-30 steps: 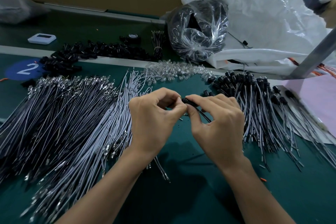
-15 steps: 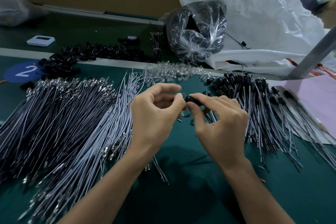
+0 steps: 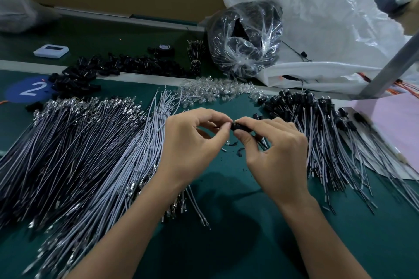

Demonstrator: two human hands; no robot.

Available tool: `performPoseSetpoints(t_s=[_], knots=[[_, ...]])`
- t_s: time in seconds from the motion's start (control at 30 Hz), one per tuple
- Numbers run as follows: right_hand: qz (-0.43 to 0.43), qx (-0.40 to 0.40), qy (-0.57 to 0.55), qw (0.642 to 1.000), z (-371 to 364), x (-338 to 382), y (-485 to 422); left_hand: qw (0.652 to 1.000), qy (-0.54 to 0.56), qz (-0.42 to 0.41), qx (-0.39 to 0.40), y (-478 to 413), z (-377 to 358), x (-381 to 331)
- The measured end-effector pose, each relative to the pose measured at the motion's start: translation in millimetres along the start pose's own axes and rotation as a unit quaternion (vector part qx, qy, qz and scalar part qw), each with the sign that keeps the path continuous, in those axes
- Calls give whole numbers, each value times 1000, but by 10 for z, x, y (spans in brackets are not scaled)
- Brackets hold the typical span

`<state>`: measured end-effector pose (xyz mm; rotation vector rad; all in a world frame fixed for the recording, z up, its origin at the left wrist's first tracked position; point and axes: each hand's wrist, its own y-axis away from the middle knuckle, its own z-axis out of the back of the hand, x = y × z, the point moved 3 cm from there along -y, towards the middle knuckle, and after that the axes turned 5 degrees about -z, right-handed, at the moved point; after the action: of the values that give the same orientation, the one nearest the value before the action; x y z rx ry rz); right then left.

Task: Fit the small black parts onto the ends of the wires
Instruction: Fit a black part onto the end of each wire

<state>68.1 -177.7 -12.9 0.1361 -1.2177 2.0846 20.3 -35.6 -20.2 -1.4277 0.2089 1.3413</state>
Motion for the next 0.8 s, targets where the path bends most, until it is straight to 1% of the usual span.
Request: performPoseSetpoints(t_s=[0.13,0.23,0.33,0.4,0.47,0.53,0.6,0.67,0.73,0.8], knots=[[6,7,15,1000,-17,1,13,995,-70,-58,-35,20,-1,-45],[16,-4,20,1000,-25,21,17,991,-91,-71,-71,52,-9,-66],[23,-21,33,999,-20,53,27,989,-88,-60,-99,69,-17,-69],[25,-28,36,999,-16,68,36,987,-77,-43,-132,61,12,-41],[22,-34,33,999,-4,69,42,984,-56,-14,-166,37,51,-8],[16,-37,25,999,4,64,33,983,-37,19,-180,18,66,4],[11,-36,20,999,2,66,25,982,-13,64,-175,11,61,29],[3,-35,15,999,4,66,22,982,36,102,-158,10,56,60],[-8,-41,8,999,21,49,16,977,117,130,-121,8,51,77],[-15,-46,2,999,33,38,14,967,197,150,-65,5,25,82]])
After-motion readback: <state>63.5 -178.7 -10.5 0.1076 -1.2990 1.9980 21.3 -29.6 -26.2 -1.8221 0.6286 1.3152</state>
